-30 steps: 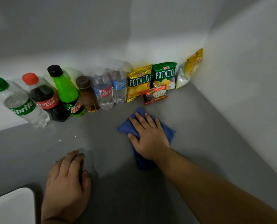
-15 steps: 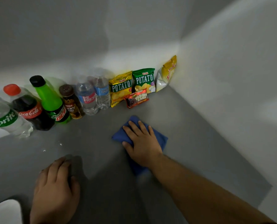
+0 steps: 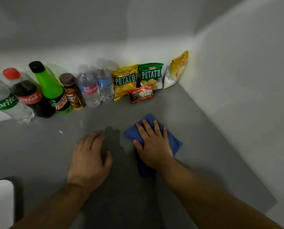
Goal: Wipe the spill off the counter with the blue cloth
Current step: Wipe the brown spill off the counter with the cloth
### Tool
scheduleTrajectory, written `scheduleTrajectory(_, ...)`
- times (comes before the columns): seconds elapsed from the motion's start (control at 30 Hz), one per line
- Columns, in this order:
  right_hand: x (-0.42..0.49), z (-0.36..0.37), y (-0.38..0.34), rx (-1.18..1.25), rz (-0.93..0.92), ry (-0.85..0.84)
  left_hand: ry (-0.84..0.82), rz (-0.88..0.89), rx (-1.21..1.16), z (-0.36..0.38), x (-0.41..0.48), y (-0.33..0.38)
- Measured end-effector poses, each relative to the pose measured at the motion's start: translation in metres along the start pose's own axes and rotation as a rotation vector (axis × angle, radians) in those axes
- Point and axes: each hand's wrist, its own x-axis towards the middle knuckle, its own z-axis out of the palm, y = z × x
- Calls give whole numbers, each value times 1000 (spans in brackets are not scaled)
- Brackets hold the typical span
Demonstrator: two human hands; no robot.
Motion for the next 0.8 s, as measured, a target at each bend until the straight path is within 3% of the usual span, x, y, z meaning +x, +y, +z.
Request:
scheduleTrajectory(0.1, 24, -10, 27, -19, -60, 26, -13, 91, -35, 18, 20, 37)
scheduleTrajectory(0.33, 14, -13, 58, -33, 273, 89, -50, 74, -26, 43, 43, 65)
scheduleTrajectory(0.47, 3, -6, 44, -35, 70, 36, -56, 86, 14, 53, 41, 60)
scheduleTrajectory(0.6, 46, -26, 73, -65, -118, 76, -22, 86, 50, 54, 41, 62)
scheduleTrajectory(0.8, 63, -36, 116, -103, 254, 87, -29, 89, 57, 53, 41, 62)
